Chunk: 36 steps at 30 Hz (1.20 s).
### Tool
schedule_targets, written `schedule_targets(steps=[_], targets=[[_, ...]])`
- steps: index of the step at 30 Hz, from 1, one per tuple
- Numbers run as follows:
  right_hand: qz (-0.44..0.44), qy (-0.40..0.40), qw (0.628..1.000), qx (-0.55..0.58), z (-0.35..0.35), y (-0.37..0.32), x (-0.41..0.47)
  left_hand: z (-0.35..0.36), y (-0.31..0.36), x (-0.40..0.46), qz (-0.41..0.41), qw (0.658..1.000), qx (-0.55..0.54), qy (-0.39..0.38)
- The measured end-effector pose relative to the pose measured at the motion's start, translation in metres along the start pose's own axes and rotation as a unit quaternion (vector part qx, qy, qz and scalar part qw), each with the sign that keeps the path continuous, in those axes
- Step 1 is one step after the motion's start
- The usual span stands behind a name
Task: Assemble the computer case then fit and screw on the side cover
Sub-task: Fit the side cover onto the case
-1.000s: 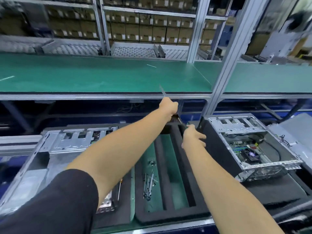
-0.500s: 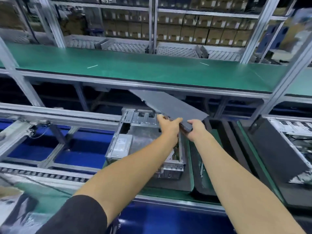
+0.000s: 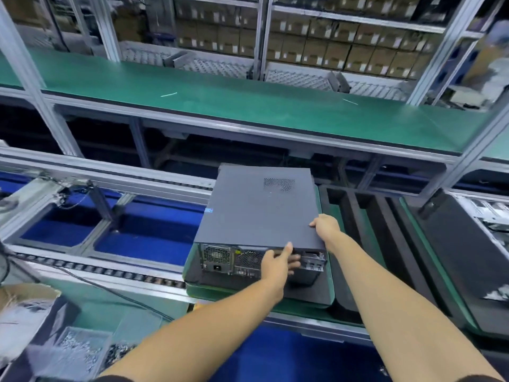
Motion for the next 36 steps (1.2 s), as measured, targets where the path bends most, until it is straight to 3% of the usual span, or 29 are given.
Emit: schedule_targets(steps=[7,9,10,11,13,14,15,16,19,21,23,29,36], targets=[[-0.048,0.052,0.981,-0.182,-0.014,0.009,-0.01,0.007,0.002,-0.008,-0.057,0.973,0.213,-0.066],[-0.067,0.048,0.968,-0.237,-0.015,0.003,-0.012,0.004,0.017,-0.008,0.006,0.95,0.295,-0.098],[-0.076,0.049,0.959,-0.268,-0.014,0.001,-0.014,0.001,0.032,-0.007,0.085,0.926,0.358,-0.086],[-0.085,0.052,0.943,-0.316,-0.015,-0.002,-0.016,-0.002,0.051,-0.007,0.187,0.876,0.442,-0.046],[-0.118,0.08,0.869,-0.473,-0.014,-0.01,-0.02,-0.007,0.089,-0.011,0.392,0.699,0.595,0.057],[-0.14,0.101,0.823,-0.542,-0.012,-0.015,-0.02,-0.011,0.105,-0.013,0.46,0.636,0.614,0.083],[-0.162,0.116,0.792,-0.577,-0.01,-0.02,-0.021,-0.017,0.118,-0.01,0.493,0.604,0.618,0.095],[-0.179,0.12,0.785,-0.581,-0.007,-0.024,-0.021,-0.028,0.129,-0.002,0.498,0.589,0.626,0.115],[-0.232,0.04,0.8,-0.552,0.01,-0.02,-0.013,-0.074,0.151,0.029,0.399,0.596,0.674,0.179],[-0.26,-0.062,0.809,-0.524,0.03,-0.005,-0.011,-0.104,0.151,0.05,0.296,0.6,0.721,0.18],[-0.243,-0.133,0.824,-0.494,0.045,0.016,-0.012,-0.124,0.141,0.062,0.234,0.582,0.762,0.16],[-0.269,-0.098,0.817,-0.5,0.049,0.036,-0.013,-0.132,0.128,0.069,0.263,0.563,0.764,0.174],[-0.273,-0.095,0.822,-0.491,0.049,0.037,-0.003,-0.127,0.13,0.075,0.26,0.587,0.748,0.167]])
Point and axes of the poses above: each hand's wrist, its own x-axis towards the middle knuckle, its own z-axis out of the palm, y = z × x, the point moved 7 cm from there along x, towards the middle knuckle, and after that the axes turned 9 degrees about -z, right-handed, at the moved point
